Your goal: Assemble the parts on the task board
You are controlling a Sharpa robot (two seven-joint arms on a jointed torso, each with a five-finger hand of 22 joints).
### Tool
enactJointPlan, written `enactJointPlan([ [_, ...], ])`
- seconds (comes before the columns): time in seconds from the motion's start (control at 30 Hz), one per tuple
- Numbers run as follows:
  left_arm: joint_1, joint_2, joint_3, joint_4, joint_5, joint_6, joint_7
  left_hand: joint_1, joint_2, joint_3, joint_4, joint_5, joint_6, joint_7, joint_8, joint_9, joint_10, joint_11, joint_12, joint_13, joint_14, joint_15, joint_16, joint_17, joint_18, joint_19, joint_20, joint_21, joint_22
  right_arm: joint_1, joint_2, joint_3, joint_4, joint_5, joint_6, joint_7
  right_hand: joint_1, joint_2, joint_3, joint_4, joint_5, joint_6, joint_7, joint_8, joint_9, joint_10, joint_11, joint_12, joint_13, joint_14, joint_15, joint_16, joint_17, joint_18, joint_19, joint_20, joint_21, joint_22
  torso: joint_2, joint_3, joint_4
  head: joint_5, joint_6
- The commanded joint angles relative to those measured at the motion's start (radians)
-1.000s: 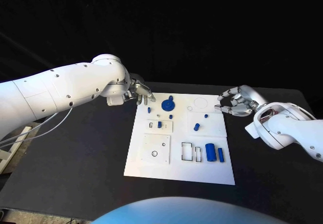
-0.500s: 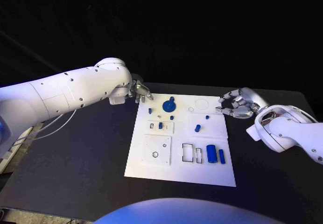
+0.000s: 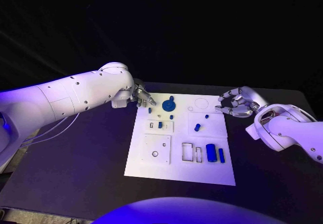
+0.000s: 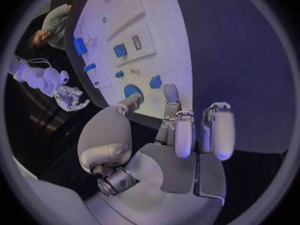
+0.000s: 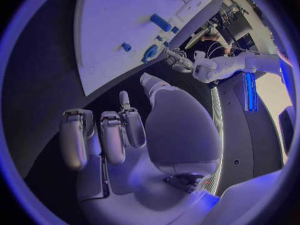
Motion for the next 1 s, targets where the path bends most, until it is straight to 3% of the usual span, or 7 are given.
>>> enactJointPlan([
  [0.03, -0.002, 0.003, -0.001, -0.001, 0.031, 0.04, 0.012, 0.026, 0.005, -0.009, 0.001, -0.004, 0.022, -0.003, -0.007, -0.001, -0.006, -0.002, 0.008, -0.001, 0.108, 0.003, 0.004, 0.263, 0.017, 0.03, 0.003, -0.006, 0.219, -0.001, 0.001, 0.0, 0.001, -0.006, -0.01, 0.014, -0.008, -0.002, 0.003, 0.002, 0.001, -0.005, -0.001, 0.005, 0.001, -0.008, -0.001, -0.004, 0.115, 0.104, -0.008, 0.004, 0.263, 0.013, 0.045, -0.008, -0.004, 0.213, -0.001, 0.0008, 0.0003, 0.0, -0.001],
  [0.37, -0.005, 0.006, -0.005, -0.006, 0.042, 0.044, 0.01, 0.08, 0.032, -0.005, 0.01, -0.003, 0.073, -0.012, -0.015, -0.004, 0.001, -0.008, 0.025, 0.003, 0.108, -0.002, 0.004, 0.263, 0.017, 0.031, -0.001, -0.007, 0.221, -0.001, 0.002, 0.0, 0.001, -0.005, -0.009, 0.015, -0.01, -0.002, 0.003, 0.002, 0.002, -0.006, -0.001, 0.005, 0.002, -0.008, -0.001, -0.005, 0.114, 0.104, -0.008, 0.004, 0.263, 0.013, 0.045, -0.008, -0.006, 0.213, -0.001, -0.0002, 0.0001, -0.001, -0.002],
  [0.63, -0.005, 0.006, -0.005, -0.007, 0.068, 0.011, 0.012, 0.139, 0.064, 0.029, -0.001, -0.004, 0.102, -0.023, -0.017, -0.001, 0.017, -0.016, 0.049, 0.013, 0.108, -0.009, 0.004, 0.263, 0.016, 0.034, -0.007, -0.003, 0.223, -0.001, 0.002, 0.0, 0.0, -0.005, -0.005, 0.013, -0.01, -0.002, 0.003, 0.002, 0.002, -0.006, -0.001, 0.005, 0.002, -0.008, -0.001, -0.005, 0.114, 0.104, -0.008, 0.004, 0.263, 0.013, 0.045, -0.008, -0.006, 0.213, 0.0, -0.0001, 0.0003, -0.002, -0.007],
  [1.0, -0.005, 0.008, -0.006, -0.007, 0.09, 0.003, 0.012, 0.145, 0.066, 0.035, -0.003, -0.004, 0.108, -0.024, -0.015, 0.002, 0.023, -0.018, 0.058, 0.02, 0.108, -0.011, 0.004, 0.263, 0.016, 0.035, -0.008, -0.001, 0.224, -0.001, 0.004, 0.0, -0.001, -0.005, -0.001, 0.01, -0.011, -0.002, 0.004, 0.003, 0.004, -0.006, -0.001, 0.007, 0.002, -0.008, -0.001, -0.005, 0.114, 0.104, -0.008, 0.004, 0.263, 0.013, 0.045, -0.008, -0.006, 0.213, 0.0, 0.0001, 0.0005, -0.002, -0.013],
])
